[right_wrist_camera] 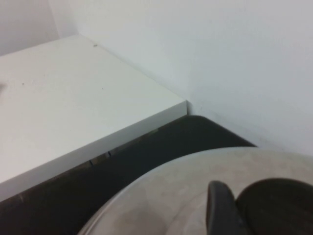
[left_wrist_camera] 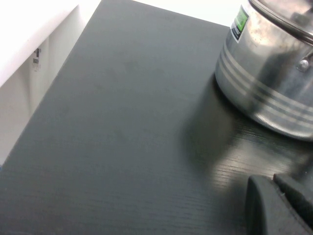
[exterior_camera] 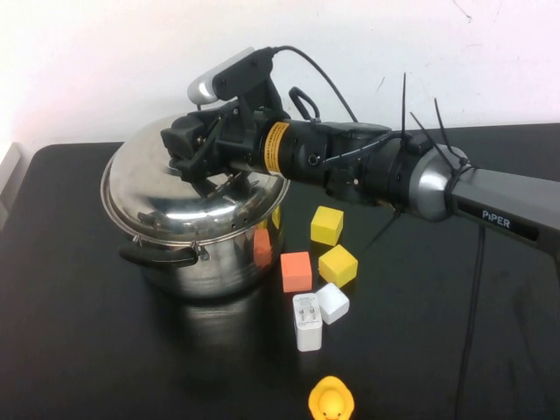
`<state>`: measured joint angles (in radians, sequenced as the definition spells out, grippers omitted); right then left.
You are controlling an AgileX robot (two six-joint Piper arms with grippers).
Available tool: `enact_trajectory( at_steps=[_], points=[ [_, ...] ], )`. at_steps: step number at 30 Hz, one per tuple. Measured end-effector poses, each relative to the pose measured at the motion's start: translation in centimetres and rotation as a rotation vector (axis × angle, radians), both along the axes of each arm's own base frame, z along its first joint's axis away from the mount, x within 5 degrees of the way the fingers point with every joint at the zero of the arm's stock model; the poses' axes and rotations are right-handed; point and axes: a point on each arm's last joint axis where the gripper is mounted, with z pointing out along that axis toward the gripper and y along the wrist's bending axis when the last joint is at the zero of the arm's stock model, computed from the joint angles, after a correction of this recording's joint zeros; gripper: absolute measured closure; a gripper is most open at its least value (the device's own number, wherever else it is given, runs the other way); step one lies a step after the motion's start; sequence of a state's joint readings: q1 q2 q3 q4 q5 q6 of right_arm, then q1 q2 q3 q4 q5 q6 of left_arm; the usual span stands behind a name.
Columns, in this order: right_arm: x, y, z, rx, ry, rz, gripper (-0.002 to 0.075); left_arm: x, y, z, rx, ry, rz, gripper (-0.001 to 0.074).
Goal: Cover the pot
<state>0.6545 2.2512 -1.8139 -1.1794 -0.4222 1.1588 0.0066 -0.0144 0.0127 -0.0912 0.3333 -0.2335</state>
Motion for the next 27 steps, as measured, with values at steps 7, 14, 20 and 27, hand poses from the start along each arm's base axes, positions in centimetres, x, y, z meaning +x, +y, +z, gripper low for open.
enact_trajectory(
  at_steps=[7, 14, 20, 27],
  points=[
    [0.1, 0.1, -0.2, 0.000, -0.015, 0.005, 0.0363, 0.0, 0.0, 0.0, 0.000, 0.000, 0.000, 0.0736],
    [-0.6, -0.1, 1.4, -0.073, -0.117, 0.059, 0.0263, 0.0, 0.0, 0.0, 0.000, 0.000, 0.000, 0.0736],
    [-4.3, -2.6, 11.8, -0.029, -0.215, 0.100, 0.0604, 0.0, 0.0, 0.0, 0.000, 0.000, 0.000, 0.0736],
    [-8.8, -7.9, 17.5, 0.025, -0.202, -0.027, 0.0713, 0.0, 0.0, 0.0, 0.003, 0.000, -0.001, 0.0736]
  ],
)
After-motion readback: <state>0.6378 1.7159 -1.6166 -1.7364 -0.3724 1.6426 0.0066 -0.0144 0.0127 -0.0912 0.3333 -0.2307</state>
